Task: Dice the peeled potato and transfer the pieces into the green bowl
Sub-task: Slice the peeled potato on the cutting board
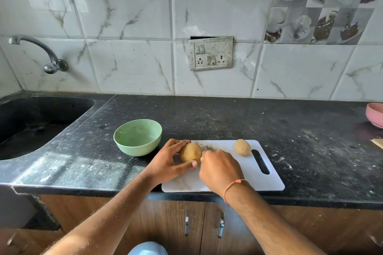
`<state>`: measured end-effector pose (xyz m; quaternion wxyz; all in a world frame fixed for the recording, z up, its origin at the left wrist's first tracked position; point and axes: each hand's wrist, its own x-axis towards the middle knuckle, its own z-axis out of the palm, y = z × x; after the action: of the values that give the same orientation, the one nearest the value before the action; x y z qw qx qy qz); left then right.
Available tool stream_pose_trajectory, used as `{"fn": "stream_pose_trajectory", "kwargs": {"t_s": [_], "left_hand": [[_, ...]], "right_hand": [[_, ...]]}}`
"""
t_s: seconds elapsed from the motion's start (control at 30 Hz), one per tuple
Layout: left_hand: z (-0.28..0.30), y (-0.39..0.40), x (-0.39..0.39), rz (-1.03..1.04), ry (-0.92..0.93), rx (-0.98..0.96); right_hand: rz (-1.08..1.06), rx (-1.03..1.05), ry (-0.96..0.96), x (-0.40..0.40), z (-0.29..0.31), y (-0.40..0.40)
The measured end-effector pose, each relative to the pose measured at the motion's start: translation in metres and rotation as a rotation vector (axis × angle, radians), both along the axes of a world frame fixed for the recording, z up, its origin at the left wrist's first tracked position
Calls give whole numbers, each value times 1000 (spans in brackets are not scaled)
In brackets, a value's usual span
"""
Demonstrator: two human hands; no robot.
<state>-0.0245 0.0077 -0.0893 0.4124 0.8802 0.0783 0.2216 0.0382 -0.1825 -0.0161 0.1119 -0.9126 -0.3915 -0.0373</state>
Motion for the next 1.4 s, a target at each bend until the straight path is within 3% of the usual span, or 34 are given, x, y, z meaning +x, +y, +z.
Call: {"fn": "stream_pose_trajectory", "kwargs": {"t_s": [0.83,1.13,1.27,1.4], "left_hand": [[1,-1,-2,17,-1,-3],[1,1,-2,15,4,-23],[1,0,-2,28,-3,-17],[1,-2,-4,20,-24,-30]], "right_hand": [[51,8,23,8,-15,-7],[117,-23,-20,-16,-23,-48],[69,-73,-119,-19,-27,-64],[-32,-41,-102,-3,-26,-70]]}}
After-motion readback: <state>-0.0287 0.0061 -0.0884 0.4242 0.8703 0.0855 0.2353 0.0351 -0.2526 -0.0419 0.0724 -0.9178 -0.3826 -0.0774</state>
